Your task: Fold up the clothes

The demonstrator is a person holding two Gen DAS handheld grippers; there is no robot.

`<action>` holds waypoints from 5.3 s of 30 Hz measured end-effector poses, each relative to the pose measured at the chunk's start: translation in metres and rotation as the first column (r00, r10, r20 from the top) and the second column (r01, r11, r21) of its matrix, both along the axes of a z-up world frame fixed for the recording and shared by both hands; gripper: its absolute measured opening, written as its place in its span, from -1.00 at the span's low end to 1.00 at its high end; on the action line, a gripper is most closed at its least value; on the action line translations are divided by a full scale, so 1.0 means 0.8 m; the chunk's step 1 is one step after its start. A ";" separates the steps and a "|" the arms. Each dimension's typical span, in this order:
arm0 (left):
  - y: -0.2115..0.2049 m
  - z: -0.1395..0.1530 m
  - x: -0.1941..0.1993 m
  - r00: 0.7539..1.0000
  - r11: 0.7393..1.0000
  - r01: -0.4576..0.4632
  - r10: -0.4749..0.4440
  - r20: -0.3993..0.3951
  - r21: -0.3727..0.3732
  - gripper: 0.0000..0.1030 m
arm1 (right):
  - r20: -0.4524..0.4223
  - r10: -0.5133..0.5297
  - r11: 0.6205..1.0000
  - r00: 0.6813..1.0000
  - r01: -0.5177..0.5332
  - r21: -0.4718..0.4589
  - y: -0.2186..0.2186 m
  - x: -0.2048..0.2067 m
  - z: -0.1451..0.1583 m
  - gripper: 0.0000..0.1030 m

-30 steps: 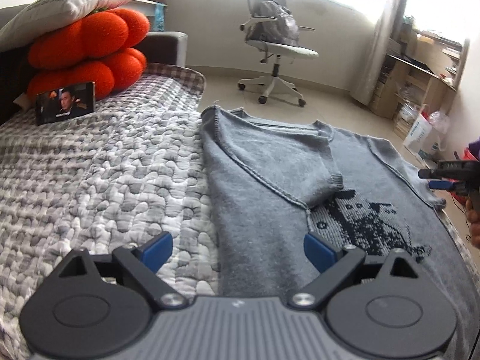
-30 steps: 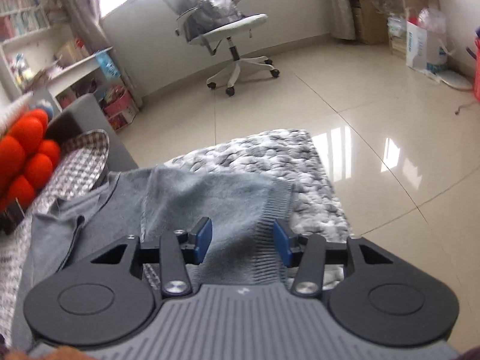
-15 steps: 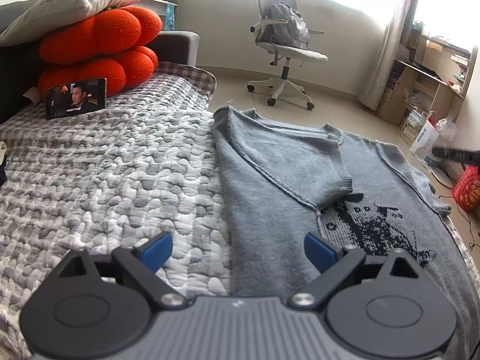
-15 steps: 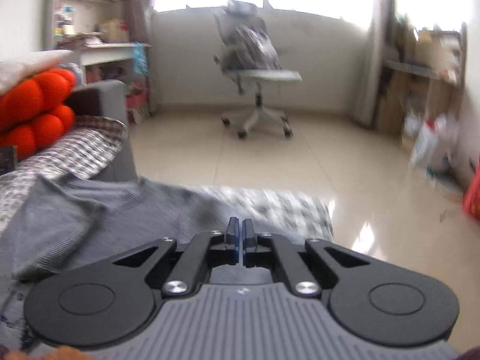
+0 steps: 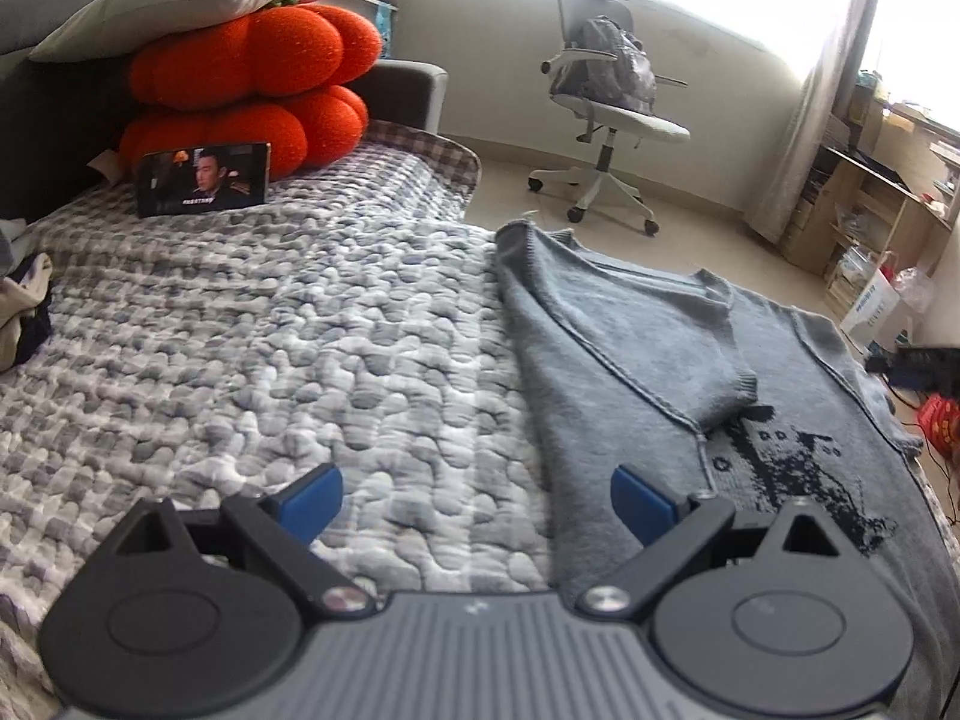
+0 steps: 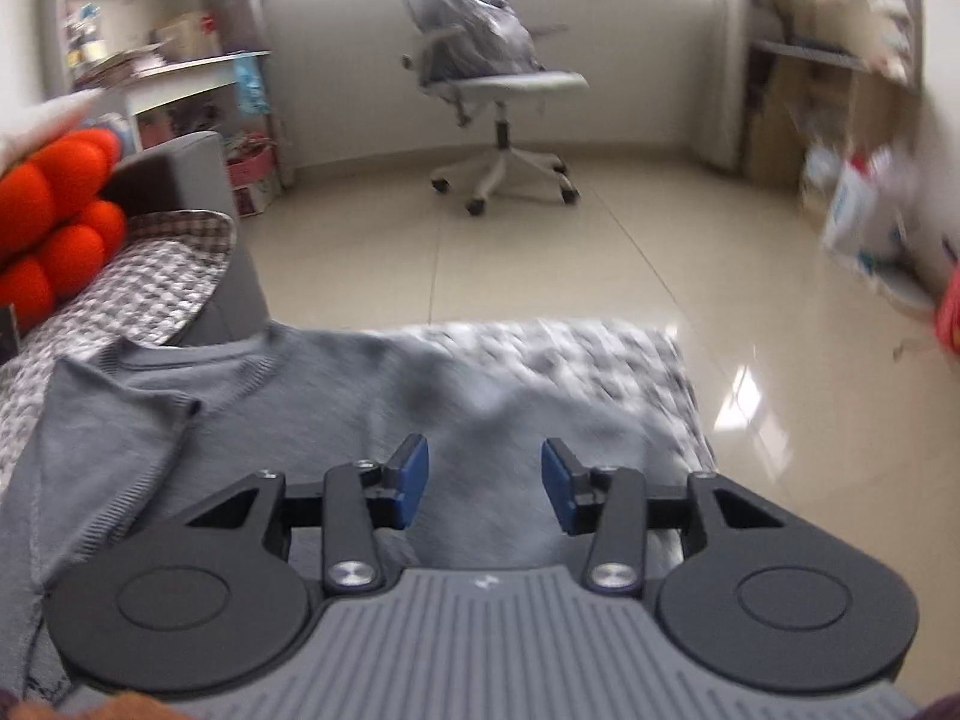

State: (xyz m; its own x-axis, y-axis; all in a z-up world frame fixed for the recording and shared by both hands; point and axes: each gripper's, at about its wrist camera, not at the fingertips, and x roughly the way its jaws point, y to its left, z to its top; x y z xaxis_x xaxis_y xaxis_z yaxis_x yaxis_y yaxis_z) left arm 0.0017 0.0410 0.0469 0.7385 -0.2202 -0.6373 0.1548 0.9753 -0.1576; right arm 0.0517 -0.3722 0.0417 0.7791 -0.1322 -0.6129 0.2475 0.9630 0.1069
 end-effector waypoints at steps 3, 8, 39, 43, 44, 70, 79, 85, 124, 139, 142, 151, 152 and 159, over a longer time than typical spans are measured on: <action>-0.001 0.005 0.002 1.000 1.000 -0.008 0.008 -0.005 -0.002 0.88 | -0.019 -0.035 0.999 0.999 0.036 0.020 -0.016 -0.006 -0.008 -0.11; -0.021 0.038 0.000 0.998 0.998 0.021 -0.024 0.061 0.054 0.88 | -0.055 -0.062 0.995 0.997 0.066 0.071 -0.044 -0.010 -0.015 -0.08; -0.026 0.005 0.009 1.000 0.997 0.006 -0.007 0.024 0.079 0.93 | 0.098 0.068 0.988 0.993 -0.053 -0.145 0.053 -0.007 0.067 -0.81; -0.023 -0.002 0.014 1.000 0.996 -0.005 0.004 0.011 0.090 0.93 | 0.130 0.159 0.976 0.979 -0.136 -0.167 0.097 -0.010 0.085 -0.81; -0.022 -0.003 0.015 1.000 0.996 -0.005 0.004 0.011 0.091 0.93 | 0.138 0.180 0.973 0.974 -0.156 -0.170 0.106 -0.011 0.089 -0.81; -0.104 0.005 0.062 0.994 0.995 0.100 -0.101 -0.051 -0.023 0.93 | 0.004 0.349 0.933 0.937 -0.347 -0.093 0.165 -0.089 0.038 -0.19; -0.160 0.005 0.041 0.991 0.997 0.070 -0.074 -0.110 -0.040 0.89 | -0.002 0.279 0.952 0.960 -0.277 -0.132 0.134 -0.209 -0.006 -0.18; -0.194 -0.005 0.039 0.988 0.998 0.059 -0.057 -0.145 0.007 0.69 | 0.043 0.262 0.958 0.964 -0.255 -0.127 0.125 -0.256 -0.014 0.06; -0.221 0.035 0.050 0.985 0.981 0.171 -0.172 -0.002 -0.089 -0.95 | 0.064 0.253 0.937 0.965 -0.228 -0.264 0.156 -0.311 -0.032 -0.81; -0.189 0.062 0.094 0.968 0.975 0.222 -0.220 0.122 0.000 -0.95 | 0.059 0.386 0.921 0.921 -0.388 0.034 0.180 -0.278 -0.006 -0.86; -0.182 0.053 0.098 0.969 0.977 0.213 -0.212 0.129 0.006 -0.95 | 0.033 0.426 0.898 0.904 -0.428 0.103 0.191 -0.268 -0.019 -0.86; -0.169 0.029 0.110 0.972 0.983 0.183 -0.180 0.148 -0.006 -0.95 | 0.041 0.504 0.832 0.863 -0.498 0.244 0.208 -0.260 -0.031 -0.72; -0.169 0.026 0.110 0.974 0.984 0.180 -0.178 0.142 -0.004 -0.95 | 0.043 0.513 0.825 0.857 -0.506 0.250 0.210 -0.260 -0.032 -0.63; -0.153 0.014 0.115 0.985 0.987 0.151 -0.147 0.087 -0.051 -0.52 | 0.028 0.525 0.831 0.851 -0.519 0.200 0.202 -0.271 -0.026 -0.60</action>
